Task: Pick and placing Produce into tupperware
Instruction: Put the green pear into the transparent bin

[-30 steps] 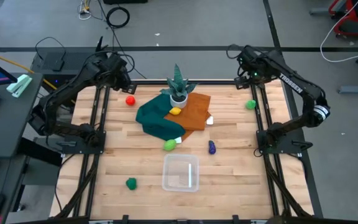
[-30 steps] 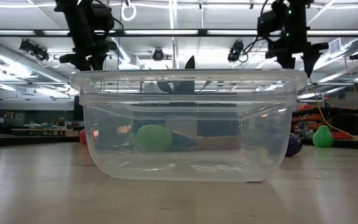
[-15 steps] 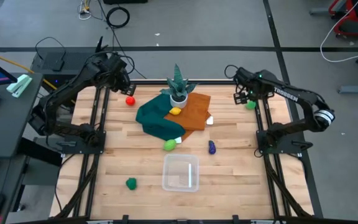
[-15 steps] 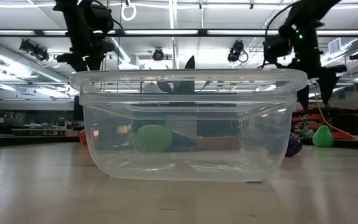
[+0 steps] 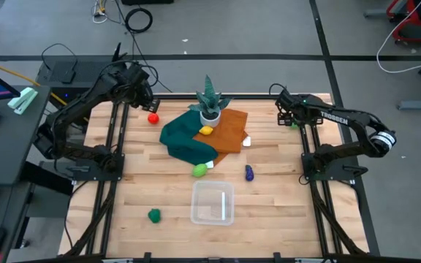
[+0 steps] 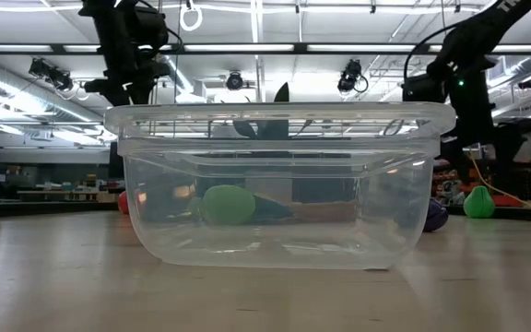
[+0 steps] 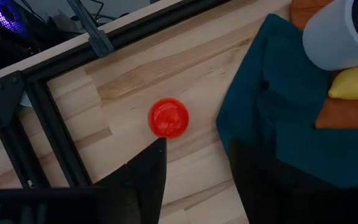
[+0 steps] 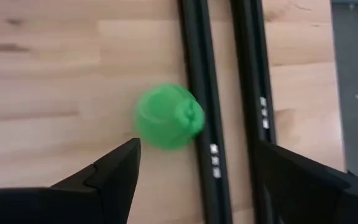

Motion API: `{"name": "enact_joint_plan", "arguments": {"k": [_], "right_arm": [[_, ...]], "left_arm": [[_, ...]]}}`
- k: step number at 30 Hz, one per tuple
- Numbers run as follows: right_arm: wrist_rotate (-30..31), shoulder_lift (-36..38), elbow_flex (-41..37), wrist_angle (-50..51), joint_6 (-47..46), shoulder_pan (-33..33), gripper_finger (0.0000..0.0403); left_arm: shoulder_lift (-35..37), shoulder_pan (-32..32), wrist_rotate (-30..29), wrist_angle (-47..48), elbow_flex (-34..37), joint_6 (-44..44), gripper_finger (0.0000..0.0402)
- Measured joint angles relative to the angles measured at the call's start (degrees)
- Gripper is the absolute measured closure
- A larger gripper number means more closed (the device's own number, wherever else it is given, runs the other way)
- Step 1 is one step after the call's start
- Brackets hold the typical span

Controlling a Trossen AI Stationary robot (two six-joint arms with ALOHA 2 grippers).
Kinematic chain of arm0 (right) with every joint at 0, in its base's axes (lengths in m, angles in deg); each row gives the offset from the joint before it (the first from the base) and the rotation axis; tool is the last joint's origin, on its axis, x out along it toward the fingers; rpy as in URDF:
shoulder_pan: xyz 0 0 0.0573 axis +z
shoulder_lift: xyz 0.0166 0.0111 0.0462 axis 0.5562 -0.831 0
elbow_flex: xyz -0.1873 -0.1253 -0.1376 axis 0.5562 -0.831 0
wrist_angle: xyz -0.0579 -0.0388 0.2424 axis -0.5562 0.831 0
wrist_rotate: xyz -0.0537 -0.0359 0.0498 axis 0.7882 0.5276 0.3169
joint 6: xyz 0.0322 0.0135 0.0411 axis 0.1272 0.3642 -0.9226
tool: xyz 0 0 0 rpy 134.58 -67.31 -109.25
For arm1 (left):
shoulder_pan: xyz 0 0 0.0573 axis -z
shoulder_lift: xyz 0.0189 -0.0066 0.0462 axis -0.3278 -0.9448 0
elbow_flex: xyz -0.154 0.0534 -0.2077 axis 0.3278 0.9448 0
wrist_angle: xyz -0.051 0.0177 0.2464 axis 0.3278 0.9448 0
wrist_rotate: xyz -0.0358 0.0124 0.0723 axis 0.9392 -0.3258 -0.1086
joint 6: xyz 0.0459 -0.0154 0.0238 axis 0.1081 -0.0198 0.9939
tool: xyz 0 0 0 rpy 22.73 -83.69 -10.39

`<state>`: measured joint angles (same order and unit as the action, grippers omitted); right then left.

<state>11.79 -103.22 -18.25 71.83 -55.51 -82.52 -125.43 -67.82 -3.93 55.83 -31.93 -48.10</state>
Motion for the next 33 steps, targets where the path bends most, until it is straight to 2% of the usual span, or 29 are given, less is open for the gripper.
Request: {"name": "enact_joint_plan", "arguments": {"k": [16,33], "right_arm": [[-1.50,-5.91,-0.07,-7.22,-0.11,-5.72,0.0117],[-3.57,-13.66,-0.07,-10.52,1.01,-5.93,0.0117]], "left_arm": [[0.00,0.00,0.00,0.02,0.00,-0.01,0.0221],[0.00,0.00,0.00,0.07,0.00,0.91,0.0222]]}}
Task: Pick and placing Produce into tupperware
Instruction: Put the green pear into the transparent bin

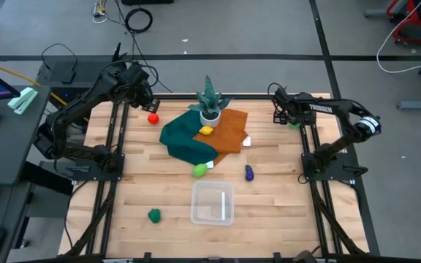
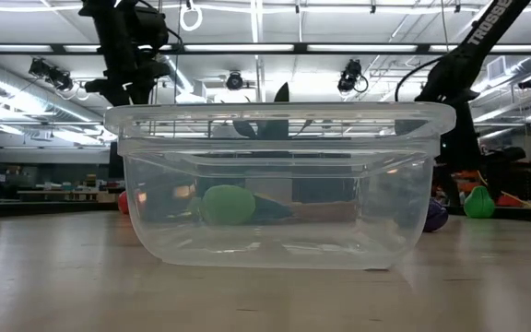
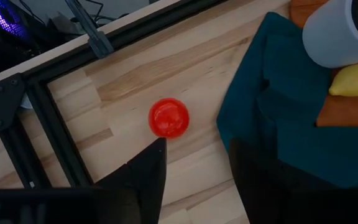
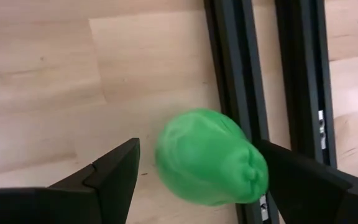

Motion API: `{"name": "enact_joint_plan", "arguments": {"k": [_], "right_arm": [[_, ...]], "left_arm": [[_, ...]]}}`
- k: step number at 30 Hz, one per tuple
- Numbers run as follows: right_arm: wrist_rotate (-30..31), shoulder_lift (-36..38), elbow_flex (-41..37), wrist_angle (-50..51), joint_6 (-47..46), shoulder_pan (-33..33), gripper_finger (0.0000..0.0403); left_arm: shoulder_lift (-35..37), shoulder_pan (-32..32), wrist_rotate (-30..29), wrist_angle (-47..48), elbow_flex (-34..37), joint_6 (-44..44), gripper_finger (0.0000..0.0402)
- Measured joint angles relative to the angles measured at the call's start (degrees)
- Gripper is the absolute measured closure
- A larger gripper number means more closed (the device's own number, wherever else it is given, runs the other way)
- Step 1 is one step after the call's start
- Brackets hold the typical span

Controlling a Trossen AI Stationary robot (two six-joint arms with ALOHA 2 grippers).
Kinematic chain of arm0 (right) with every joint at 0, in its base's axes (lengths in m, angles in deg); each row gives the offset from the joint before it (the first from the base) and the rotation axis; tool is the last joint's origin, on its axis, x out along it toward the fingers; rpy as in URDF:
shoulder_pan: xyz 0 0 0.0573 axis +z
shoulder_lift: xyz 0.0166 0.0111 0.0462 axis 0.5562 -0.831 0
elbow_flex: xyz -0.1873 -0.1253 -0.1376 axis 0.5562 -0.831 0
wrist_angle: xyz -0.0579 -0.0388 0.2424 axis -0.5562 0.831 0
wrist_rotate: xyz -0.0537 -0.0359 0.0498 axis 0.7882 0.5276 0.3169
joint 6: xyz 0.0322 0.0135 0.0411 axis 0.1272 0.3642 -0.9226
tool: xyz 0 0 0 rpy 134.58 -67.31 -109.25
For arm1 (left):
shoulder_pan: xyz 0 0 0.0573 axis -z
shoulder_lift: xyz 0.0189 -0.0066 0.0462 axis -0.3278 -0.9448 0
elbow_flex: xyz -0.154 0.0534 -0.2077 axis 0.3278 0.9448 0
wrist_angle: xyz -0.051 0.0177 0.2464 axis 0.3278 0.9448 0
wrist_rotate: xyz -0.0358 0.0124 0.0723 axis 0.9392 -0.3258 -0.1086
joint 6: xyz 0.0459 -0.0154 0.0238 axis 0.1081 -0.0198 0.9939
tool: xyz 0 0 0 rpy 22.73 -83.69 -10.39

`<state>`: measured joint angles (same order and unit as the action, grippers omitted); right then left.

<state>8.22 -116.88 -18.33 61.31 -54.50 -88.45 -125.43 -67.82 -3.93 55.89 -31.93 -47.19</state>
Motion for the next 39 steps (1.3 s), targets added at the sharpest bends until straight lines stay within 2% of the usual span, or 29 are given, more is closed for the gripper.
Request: {"name": "enact_joint_plan", "arguments": {"k": [7,13,28,34,39], "right_arm": [[-1.01,-2.87,0.17,-1.73,0.33,0.07,0.0117],[-1.49,-2.22,-0.04,-2.91,0.85,-0.01,0.0129],[-1.68,-2.03,0.08,-2.65,2.04,0.04,0.0231],[-3.37,-1.30,-0.01,-2.78,2.78,0.04,0.0220],[-4.60,2.35,-0.02,-2.81,3.23,0.14,0.0218]], "left_arm": [[0.00,0.00,0.00,0.00,0.00,0.02,0.0223],[0.00,0.00,0.00,-0.01,0.00,0.11,0.0223],[0.00,0.01,0.00,-0.02,0.00,0.09,0.0223],[0.00,0.00,0.00,-0.04,0.02,0.09,0.0222],[0.00,0.00,0.00,-0.09,0.02,0.09,0.0222]]}}
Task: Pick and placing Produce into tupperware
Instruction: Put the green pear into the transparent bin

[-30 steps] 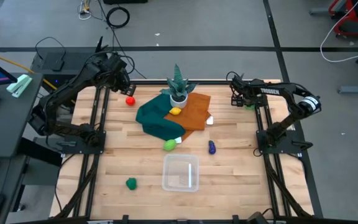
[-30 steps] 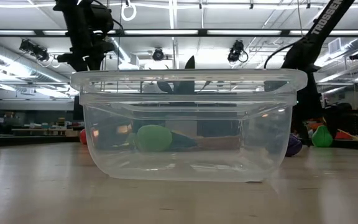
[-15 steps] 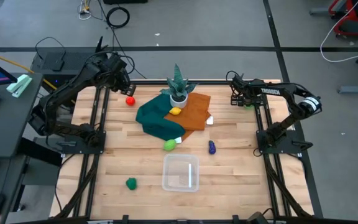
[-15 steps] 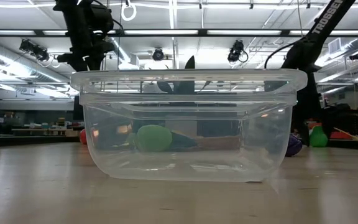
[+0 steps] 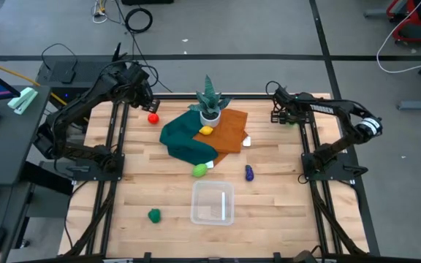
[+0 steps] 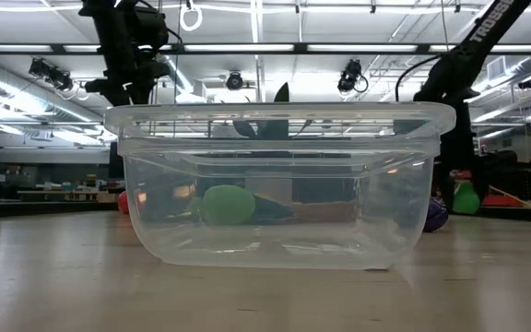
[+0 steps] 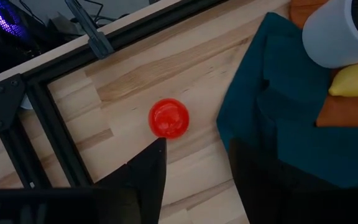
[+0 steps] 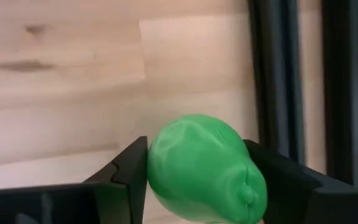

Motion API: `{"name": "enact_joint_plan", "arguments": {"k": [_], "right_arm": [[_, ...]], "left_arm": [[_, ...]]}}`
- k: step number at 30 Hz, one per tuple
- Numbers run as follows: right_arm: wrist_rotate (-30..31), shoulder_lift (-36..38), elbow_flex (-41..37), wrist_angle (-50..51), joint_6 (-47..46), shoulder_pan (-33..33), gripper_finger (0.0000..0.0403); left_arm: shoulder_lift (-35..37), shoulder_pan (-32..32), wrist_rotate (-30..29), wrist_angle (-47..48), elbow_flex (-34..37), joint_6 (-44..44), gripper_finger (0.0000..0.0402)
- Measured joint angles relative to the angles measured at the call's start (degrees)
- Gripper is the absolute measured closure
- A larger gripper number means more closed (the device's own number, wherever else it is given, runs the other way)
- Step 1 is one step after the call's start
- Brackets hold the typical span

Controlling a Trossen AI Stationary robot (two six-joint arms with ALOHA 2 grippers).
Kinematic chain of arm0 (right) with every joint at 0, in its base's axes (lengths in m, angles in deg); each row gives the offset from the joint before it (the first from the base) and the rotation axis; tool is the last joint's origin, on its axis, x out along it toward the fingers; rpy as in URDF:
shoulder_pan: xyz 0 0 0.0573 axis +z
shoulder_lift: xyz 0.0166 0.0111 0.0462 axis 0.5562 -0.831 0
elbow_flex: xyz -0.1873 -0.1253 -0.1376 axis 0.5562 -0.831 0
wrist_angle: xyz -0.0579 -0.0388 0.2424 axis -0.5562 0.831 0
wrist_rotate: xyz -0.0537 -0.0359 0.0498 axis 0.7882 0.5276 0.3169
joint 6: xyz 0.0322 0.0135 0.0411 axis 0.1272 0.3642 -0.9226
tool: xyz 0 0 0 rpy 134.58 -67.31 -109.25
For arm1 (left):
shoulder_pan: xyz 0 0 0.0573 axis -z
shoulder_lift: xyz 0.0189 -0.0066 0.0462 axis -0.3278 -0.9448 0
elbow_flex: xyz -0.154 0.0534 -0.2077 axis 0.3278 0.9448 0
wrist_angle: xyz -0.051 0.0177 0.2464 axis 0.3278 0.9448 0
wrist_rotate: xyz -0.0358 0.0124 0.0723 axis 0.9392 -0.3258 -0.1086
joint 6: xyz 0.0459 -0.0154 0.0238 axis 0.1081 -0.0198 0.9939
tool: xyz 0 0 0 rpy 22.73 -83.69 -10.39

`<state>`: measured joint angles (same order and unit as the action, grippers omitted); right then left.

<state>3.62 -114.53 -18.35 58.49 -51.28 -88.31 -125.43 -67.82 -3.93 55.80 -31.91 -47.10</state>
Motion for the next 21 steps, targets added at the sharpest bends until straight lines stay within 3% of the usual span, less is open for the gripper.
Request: {"name": "enact_joint_plan", "arguments": {"k": [10,21], "right_arm": [[-7.52,10.51,0.00,0.07,0.35,4.02,0.0223],[-18.54,17.90,0.00,0.03,-2.47,17.58,0.0224]], "left_arm": [[0.01,0.01,0.00,-1.20,0.00,-0.12,0.0219],[0.00,0.02,0.00,-1.25,0.00,-0.15,0.0223]]}}
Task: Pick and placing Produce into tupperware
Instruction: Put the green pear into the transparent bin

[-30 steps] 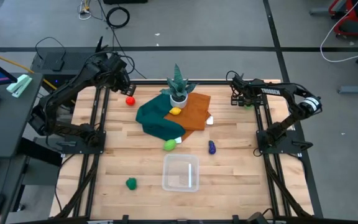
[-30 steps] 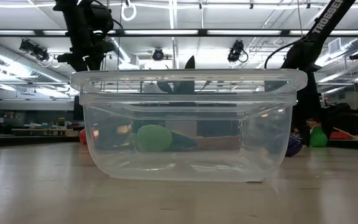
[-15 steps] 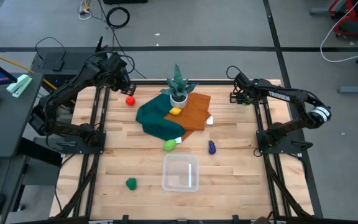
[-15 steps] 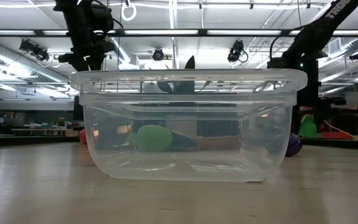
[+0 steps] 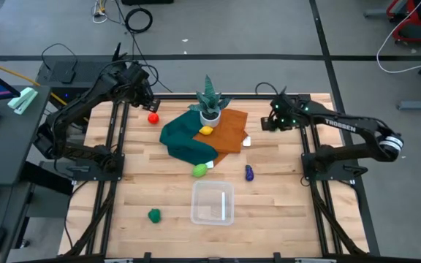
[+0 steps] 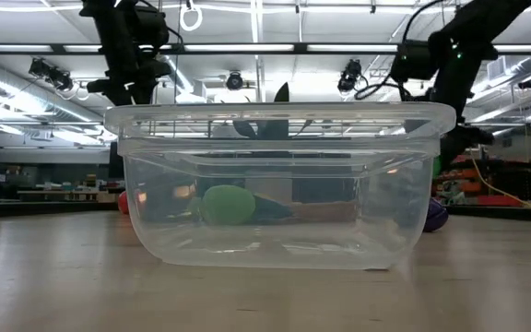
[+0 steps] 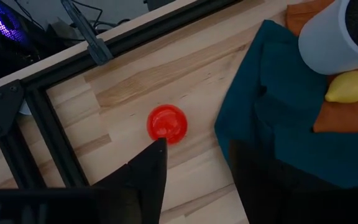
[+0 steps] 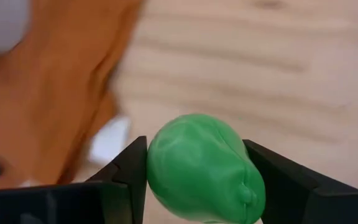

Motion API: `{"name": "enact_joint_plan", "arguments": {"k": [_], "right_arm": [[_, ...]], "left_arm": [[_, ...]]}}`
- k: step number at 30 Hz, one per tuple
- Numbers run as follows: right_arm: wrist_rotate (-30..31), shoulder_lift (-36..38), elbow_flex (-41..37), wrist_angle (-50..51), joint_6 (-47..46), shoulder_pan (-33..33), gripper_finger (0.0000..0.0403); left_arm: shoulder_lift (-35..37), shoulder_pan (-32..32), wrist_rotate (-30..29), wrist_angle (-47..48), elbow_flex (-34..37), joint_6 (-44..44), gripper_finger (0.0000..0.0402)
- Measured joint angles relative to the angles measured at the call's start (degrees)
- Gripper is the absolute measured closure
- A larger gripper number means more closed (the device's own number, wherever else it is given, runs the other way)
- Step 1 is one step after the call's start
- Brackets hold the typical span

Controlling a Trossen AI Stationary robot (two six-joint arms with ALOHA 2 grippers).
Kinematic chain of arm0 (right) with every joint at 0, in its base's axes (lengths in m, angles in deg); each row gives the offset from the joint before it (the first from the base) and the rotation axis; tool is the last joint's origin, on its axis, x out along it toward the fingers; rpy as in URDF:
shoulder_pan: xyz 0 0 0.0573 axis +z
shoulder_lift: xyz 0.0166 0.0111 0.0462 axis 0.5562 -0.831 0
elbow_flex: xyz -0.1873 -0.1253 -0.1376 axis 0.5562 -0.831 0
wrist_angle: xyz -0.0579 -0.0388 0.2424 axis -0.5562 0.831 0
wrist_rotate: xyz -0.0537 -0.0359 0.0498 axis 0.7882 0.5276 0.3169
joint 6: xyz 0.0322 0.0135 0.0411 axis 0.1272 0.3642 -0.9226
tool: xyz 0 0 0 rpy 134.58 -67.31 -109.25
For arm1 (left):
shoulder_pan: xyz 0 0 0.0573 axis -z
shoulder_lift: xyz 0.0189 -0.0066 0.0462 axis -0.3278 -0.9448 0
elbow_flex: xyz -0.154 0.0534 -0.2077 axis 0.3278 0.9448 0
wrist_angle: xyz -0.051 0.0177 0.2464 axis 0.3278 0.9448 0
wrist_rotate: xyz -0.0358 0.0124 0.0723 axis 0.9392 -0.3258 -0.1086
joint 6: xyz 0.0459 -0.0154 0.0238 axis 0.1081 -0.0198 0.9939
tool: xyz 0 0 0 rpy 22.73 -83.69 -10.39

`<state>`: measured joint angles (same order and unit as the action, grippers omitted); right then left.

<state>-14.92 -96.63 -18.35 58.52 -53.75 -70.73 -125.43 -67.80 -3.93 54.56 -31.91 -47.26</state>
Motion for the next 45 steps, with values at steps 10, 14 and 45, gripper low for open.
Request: {"name": "enact_joint_plan", "arguments": {"k": [10,14,45], "right_arm": [[-7.09,1.98,0.02,-2.42,-6.03,16.23,0.0223],[-8.53,1.98,0.02,-2.93,-6.59,22.78,0.0223],[-19.60,0.48,3.06,-15.96,0.47,46.60,0.0223]], "left_arm": [[0.00,-0.02,0.01,0.04,0.00,-0.02,0.0222],[0.02,0.00,0.02,0.40,0.00,-0.04,0.0222],[0.02,0.00,0.67,0.86,0.00,-0.04,0.0224]]}}
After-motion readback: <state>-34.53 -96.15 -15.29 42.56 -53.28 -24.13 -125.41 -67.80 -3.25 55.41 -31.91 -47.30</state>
